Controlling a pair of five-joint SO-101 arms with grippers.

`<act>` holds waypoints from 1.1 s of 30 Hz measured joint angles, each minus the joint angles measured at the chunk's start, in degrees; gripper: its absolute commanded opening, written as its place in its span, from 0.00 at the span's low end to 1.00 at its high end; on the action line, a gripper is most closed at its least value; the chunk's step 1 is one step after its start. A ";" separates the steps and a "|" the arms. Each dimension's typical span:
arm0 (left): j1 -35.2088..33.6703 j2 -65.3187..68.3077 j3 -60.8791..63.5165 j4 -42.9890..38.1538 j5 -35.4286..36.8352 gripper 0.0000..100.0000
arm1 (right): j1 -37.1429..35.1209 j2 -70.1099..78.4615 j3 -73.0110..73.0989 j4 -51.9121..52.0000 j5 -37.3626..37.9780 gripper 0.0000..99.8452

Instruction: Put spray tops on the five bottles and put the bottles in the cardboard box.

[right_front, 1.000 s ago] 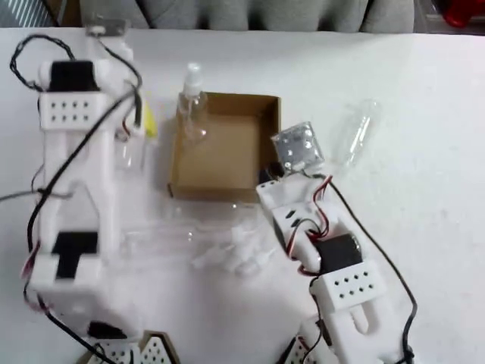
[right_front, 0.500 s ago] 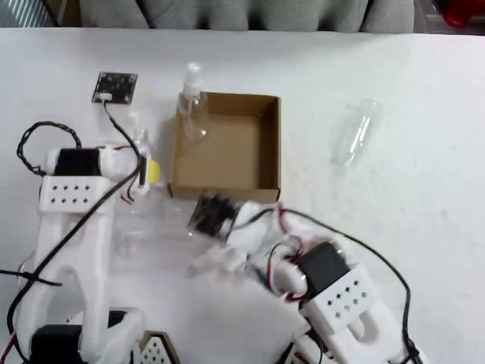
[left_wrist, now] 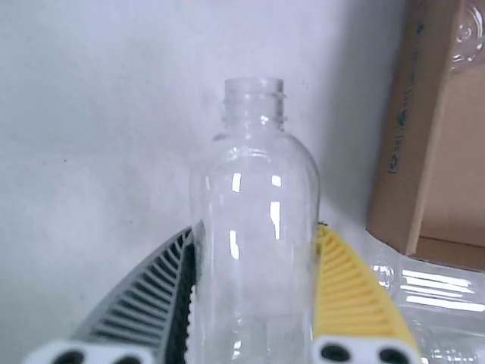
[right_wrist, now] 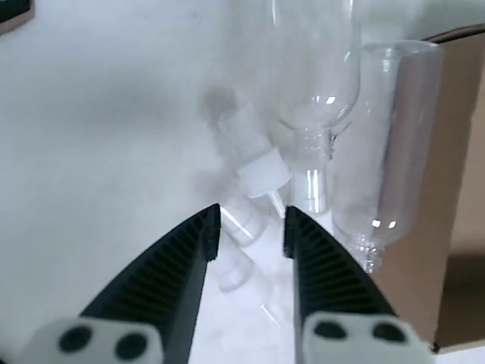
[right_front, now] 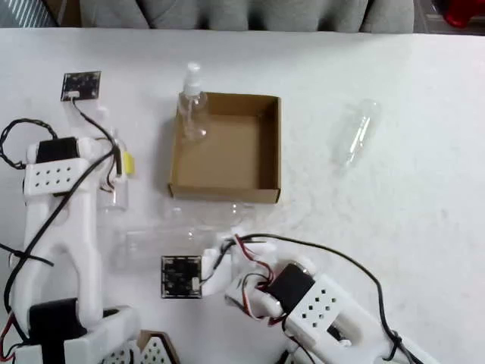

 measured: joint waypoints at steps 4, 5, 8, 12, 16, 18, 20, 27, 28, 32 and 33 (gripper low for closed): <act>0.00 0.00 0.00 -0.44 0.00 0.02 | -0.09 0.09 0.00 -2.11 0.53 0.11; -0.18 0.00 0.00 -0.53 0.00 0.02 | -0.09 0.70 0.00 -2.73 0.97 0.11; -0.35 0.00 0.00 -0.70 0.00 0.02 | -0.09 5.19 0.00 -5.80 3.78 0.11; -0.35 0.00 0.00 -0.70 0.00 0.02 | -0.18 13.54 0.00 -11.16 5.10 0.11; -0.35 0.00 0.00 -0.70 0.00 0.02 | -0.18 20.48 0.00 -13.36 5.45 0.11; -0.35 0.00 0.00 -0.70 -0.09 0.02 | -0.09 22.95 -1.67 -13.80 5.63 0.11; -0.35 0.00 0.00 -0.70 -0.09 0.02 | -0.09 25.41 -3.34 -14.07 5.63 0.11; -0.35 0.00 0.00 -0.70 -0.09 0.02 | -0.18 32.35 -5.80 -19.16 5.63 0.11; -0.35 0.00 0.00 -0.70 -0.09 0.02 | -0.53 33.41 -6.24 -19.16 5.63 0.11; -0.35 0.00 0.00 -0.70 -0.09 0.02 | -0.97 37.19 -7.47 -19.25 5.80 0.11; -0.35 0.00 0.00 -0.70 -0.09 0.02 | -0.97 38.33 -8.00 -19.25 5.89 0.11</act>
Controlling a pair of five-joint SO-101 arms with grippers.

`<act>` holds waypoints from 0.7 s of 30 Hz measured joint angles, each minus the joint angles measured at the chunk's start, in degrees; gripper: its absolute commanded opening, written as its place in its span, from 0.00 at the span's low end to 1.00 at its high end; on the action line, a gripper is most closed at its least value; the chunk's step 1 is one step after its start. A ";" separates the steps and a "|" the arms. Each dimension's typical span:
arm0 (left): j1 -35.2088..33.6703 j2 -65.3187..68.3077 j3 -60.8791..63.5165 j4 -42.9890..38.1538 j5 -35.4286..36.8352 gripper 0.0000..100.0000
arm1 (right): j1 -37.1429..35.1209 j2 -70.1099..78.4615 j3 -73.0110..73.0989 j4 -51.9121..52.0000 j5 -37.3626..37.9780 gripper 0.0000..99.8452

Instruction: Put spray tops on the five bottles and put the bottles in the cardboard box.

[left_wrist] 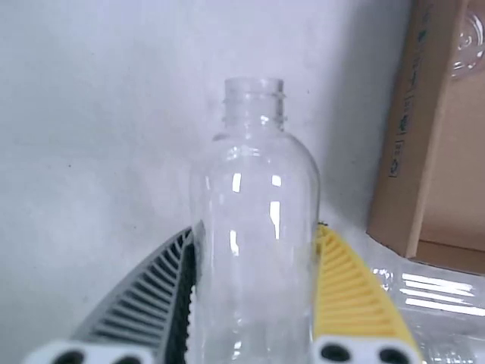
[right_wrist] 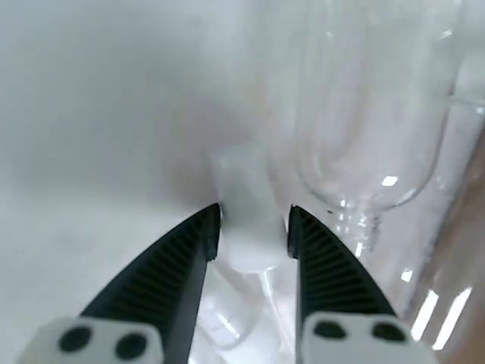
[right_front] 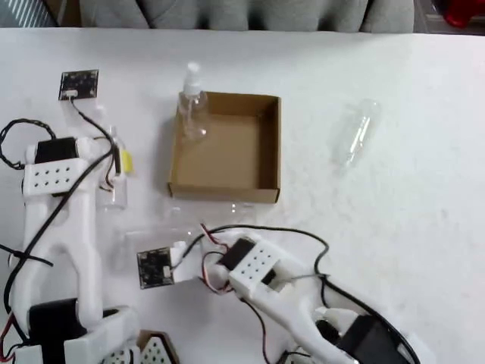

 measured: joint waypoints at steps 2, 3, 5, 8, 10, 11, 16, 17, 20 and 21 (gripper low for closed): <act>0.00 0.00 0.00 0.00 0.00 0.02 | 0.00 2.29 -1.41 0.00 0.00 0.11; 0.00 0.00 0.00 0.00 0.00 0.02 | 0.00 3.16 -2.11 0.00 0.00 0.10; 0.00 0.00 0.00 0.00 0.00 0.02 | 0.00 4.48 -3.52 0.97 0.00 0.04; 0.00 0.00 0.00 0.00 0.00 0.02 | 0.00 4.92 -4.31 1.67 -0.18 0.03; 0.00 0.00 0.00 0.00 0.00 0.02 | 0.00 4.66 -4.66 2.73 -0.79 0.01; 0.00 -0.26 0.00 0.00 0.00 0.02 | 0.00 4.04 -5.01 4.13 -2.02 0.02; 0.00 -8.00 0.09 0.00 0.00 0.02 | 2.73 -4.57 -9.93 13.71 -12.04 0.02; 0.26 -10.55 0.35 0.00 0.00 0.02 | 4.22 -7.12 -11.34 16.18 -14.59 0.02; 2.90 -18.73 4.48 0.00 0.09 0.02 | 10.02 -14.77 -15.91 22.86 -22.68 0.02; 4.31 -21.54 6.33 -0.26 0.09 0.02 | 12.22 -17.23 -17.32 25.05 -25.41 0.02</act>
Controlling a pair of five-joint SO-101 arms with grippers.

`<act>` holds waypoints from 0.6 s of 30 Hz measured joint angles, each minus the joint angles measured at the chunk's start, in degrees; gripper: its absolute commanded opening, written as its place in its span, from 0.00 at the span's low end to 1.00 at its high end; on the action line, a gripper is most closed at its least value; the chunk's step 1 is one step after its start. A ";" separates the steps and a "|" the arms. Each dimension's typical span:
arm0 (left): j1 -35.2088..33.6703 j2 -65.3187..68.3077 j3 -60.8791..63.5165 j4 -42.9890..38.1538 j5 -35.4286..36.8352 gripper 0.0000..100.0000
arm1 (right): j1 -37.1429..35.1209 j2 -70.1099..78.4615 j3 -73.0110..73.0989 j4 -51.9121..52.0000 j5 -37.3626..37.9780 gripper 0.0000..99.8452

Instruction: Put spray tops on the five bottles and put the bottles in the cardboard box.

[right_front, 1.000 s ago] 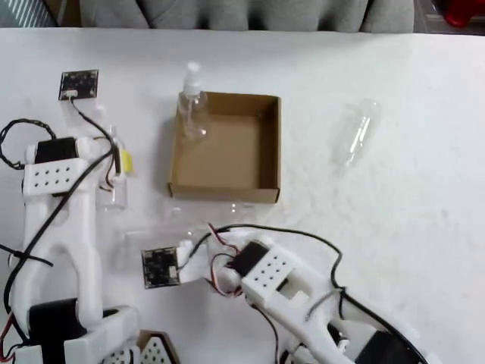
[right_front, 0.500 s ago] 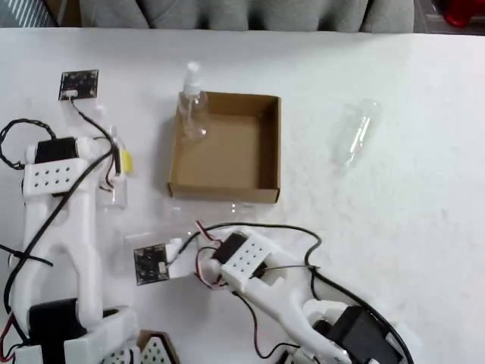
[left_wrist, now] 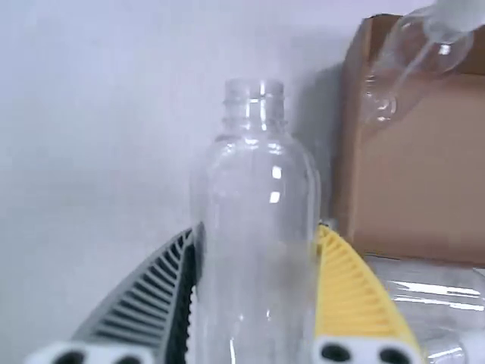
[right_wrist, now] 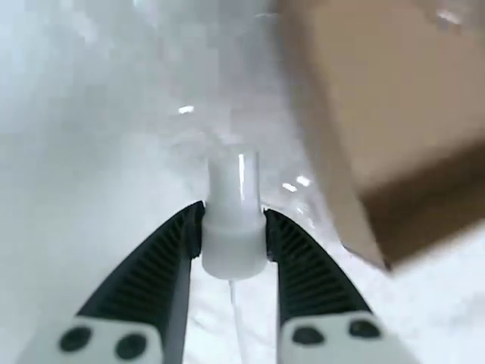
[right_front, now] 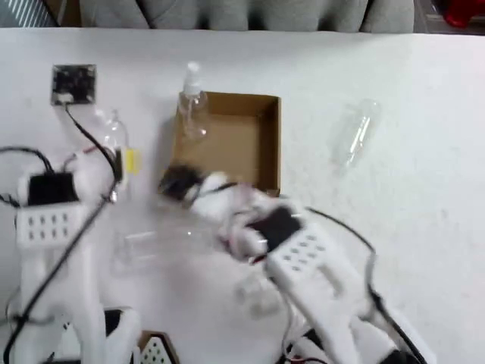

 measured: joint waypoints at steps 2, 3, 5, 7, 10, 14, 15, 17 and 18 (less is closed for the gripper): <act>3.08 -5.45 3.69 -2.11 -0.09 0.02 | 4.22 -4.75 -2.46 4.22 -5.10 0.02; 4.66 -8.35 5.71 -3.34 -0.09 0.02 | 6.42 -6.95 -3.69 6.07 -7.56 0.02; 7.74 -13.98 10.02 -5.89 -0.09 0.02 | 10.99 -11.60 -5.54 8.79 -11.78 0.02; 10.55 -19.96 14.59 -8.88 -0.09 0.02 | 16.00 -16.00 -6.77 9.41 -14.51 0.02; 14.24 -28.75 20.75 -13.19 -0.09 0.02 | 21.63 -20.84 -7.38 8.53 -15.91 0.02; 17.93 -39.21 27.60 -18.81 -0.09 0.02 | 25.85 -22.59 -7.38 5.89 -16.26 0.02; 18.90 -41.58 29.19 -20.22 -0.09 0.02 | 26.99 -22.68 -7.38 4.92 -16.26 0.02; 20.57 -45.63 32.18 -23.21 -0.09 0.02 | 27.69 -22.86 -7.38 2.11 -16.53 0.02; 21.10 -47.21 33.49 -24.79 -0.09 0.02 | 27.69 -22.86 -7.38 0.44 -16.70 0.02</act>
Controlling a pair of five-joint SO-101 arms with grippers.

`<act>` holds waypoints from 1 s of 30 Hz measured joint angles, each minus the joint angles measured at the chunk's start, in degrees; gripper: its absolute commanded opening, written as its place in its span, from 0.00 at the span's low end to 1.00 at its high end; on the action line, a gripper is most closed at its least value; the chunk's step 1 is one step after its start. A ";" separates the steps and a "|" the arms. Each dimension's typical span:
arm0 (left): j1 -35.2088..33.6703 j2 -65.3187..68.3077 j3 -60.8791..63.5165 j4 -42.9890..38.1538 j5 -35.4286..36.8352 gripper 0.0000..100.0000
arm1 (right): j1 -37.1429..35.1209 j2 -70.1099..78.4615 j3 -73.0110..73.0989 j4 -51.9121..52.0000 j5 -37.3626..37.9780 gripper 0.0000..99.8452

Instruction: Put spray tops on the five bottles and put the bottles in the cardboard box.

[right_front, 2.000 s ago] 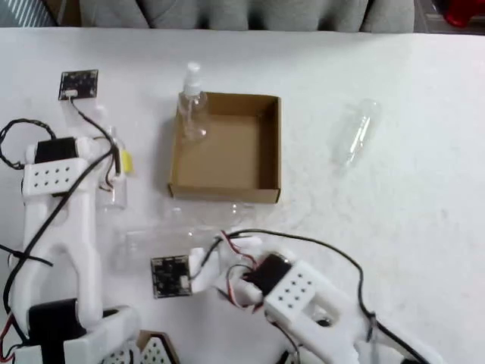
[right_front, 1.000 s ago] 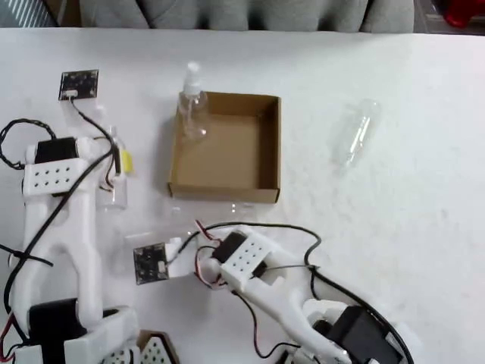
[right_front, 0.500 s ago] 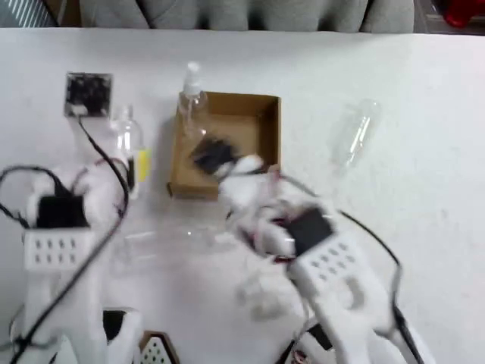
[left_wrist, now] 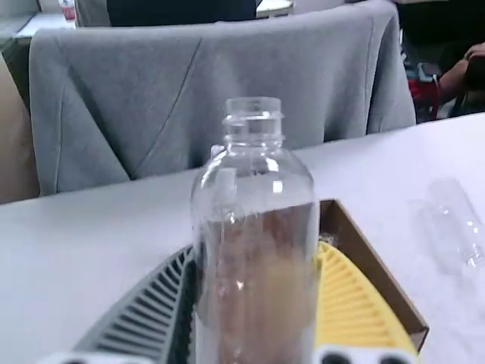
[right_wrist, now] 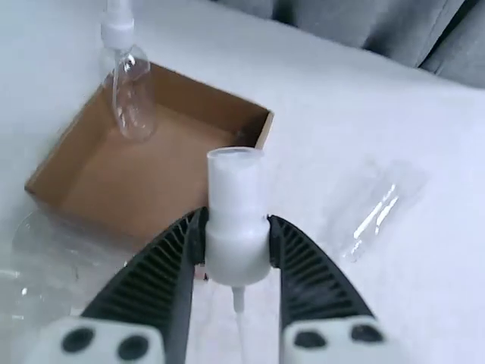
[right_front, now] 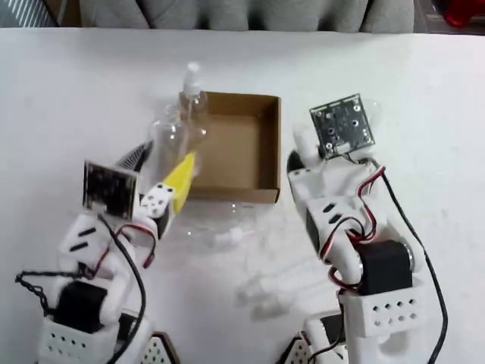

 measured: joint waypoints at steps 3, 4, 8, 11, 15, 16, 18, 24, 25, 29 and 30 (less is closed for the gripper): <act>1.23 -3.87 3.96 -4.84 0.35 0.02 | -0.09 -0.18 0.00 -7.03 -0.09 0.02; 1.67 -4.75 5.10 -6.24 1.49 0.02 | -0.18 -0.18 0.00 -9.85 -0.62 0.02; 1.76 -7.47 8.18 -11.52 9.14 0.02 | 0.00 -0.18 0.00 -22.95 -8.97 0.02; 1.76 -8.79 10.02 -14.77 13.27 0.02 | 0.00 -0.18 0.00 -33.05 -16.88 0.02; 1.85 -10.64 12.92 -18.64 13.98 0.02 | 0.00 -0.35 0.00 -45.27 -23.12 0.02; 1.85 -11.43 13.80 -19.25 13.89 0.02 | -0.09 -0.35 0.00 -48.18 -24.26 0.02; 1.85 -13.36 16.00 -20.75 13.19 0.02 | -0.88 -0.35 0.00 -53.63 -25.67 0.02; 1.85 -20.22 22.68 -24.44 10.02 0.02 | -10.64 -0.35 -6.42 -57.05 -26.20 0.02; 1.85 -20.40 22.86 -24.70 9.67 0.02 | -12.40 -0.35 -8.00 -56.88 -26.20 0.02; 1.85 -20.40 23.03 -24.97 9.05 0.02 | -19.69 2.46 -15.56 -53.80 -24.97 0.02; 1.93 -20.40 23.03 -24.97 8.88 0.02 | -21.10 4.22 -17.32 -53.01 -24.26 0.02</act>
